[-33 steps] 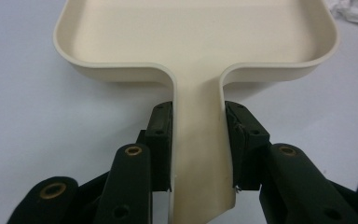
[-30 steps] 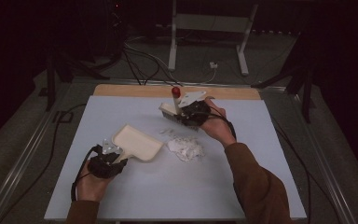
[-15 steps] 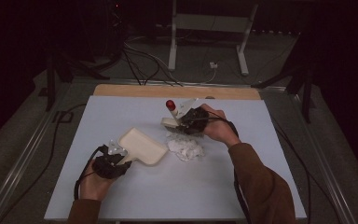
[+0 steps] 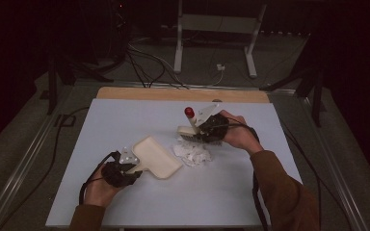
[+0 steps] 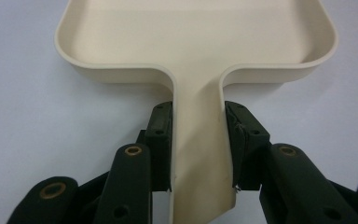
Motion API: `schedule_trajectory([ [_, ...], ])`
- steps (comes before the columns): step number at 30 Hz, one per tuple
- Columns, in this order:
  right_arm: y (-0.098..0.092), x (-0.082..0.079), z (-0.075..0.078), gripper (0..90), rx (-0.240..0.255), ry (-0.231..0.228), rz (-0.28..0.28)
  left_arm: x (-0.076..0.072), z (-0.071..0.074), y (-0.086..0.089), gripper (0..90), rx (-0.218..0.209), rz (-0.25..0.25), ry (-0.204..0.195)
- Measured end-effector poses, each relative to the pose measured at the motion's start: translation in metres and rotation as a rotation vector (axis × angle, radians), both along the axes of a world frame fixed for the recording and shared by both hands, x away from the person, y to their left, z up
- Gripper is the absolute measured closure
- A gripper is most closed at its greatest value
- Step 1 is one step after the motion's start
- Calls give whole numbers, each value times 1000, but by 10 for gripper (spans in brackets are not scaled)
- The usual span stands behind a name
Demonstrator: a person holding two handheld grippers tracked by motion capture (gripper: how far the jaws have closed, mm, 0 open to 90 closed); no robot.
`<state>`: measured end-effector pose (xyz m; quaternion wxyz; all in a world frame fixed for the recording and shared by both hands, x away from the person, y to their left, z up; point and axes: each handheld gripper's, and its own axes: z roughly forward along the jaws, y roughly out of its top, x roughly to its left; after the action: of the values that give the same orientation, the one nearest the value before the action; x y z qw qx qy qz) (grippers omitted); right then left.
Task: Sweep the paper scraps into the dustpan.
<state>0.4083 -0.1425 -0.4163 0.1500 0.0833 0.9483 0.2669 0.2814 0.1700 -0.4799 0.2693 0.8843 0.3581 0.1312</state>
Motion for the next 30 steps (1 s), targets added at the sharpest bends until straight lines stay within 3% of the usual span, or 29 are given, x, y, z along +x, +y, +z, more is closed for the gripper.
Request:
schedule_trajectory([
  [11, -7, 5, 1, 669, 95, 19, -54, 1, 2, -8, 663, 3, -91, 18],
  [19, -8, 10, 0, 668, 127, 29, -87, 2, 2, -9, 663, 2, -110, 24],
  [25, -12, 15, 2, 668, 178, 14, -140, 3, 2, -10, 663, -1, -116, 26],
  [30, -11, 19, -1, 668, 182, -14, -193, 4, 2, -11, 663, -3, -120, 32],
])
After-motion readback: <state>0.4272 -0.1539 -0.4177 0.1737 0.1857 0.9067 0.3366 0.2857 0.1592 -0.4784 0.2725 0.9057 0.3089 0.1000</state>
